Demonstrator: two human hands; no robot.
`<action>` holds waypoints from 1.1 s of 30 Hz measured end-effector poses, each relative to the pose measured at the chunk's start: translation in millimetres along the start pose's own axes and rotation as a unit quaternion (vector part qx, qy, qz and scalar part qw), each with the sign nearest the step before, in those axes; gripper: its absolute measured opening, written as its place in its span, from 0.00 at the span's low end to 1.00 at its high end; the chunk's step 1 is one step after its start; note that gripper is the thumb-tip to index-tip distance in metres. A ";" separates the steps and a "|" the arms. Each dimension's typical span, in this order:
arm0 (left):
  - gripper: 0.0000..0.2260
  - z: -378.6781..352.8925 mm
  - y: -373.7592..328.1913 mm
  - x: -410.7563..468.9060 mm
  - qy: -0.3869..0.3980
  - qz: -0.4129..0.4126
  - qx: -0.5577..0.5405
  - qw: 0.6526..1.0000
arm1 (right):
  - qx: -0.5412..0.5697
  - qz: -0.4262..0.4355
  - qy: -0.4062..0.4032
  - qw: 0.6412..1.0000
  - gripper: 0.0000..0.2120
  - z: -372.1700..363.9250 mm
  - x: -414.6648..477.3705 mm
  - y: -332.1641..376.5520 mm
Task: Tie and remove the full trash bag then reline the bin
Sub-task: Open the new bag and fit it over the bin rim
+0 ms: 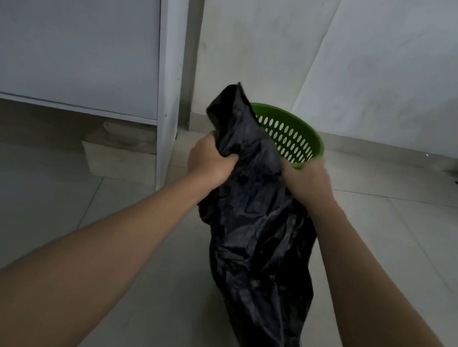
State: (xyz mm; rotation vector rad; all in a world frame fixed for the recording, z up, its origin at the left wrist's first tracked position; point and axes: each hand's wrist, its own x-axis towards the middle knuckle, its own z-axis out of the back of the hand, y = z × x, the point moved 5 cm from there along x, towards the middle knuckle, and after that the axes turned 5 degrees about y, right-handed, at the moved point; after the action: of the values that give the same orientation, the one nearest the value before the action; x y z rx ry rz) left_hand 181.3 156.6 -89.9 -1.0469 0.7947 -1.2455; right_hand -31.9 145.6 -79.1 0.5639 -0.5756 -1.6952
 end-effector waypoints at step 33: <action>0.28 -8.8 -39.5 -2.6 0.069 0.063 -0.057 0.994 | 0.375 -0.152 0.154 0.901 0.13 30.3 -19.6 -61.7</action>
State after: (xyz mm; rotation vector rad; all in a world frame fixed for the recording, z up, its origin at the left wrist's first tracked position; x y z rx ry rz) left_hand 158.7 157.5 -56.1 -0.9945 1.0324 -1.1847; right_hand -93.6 178.1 -94.8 1.5151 -0.9446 -1.5818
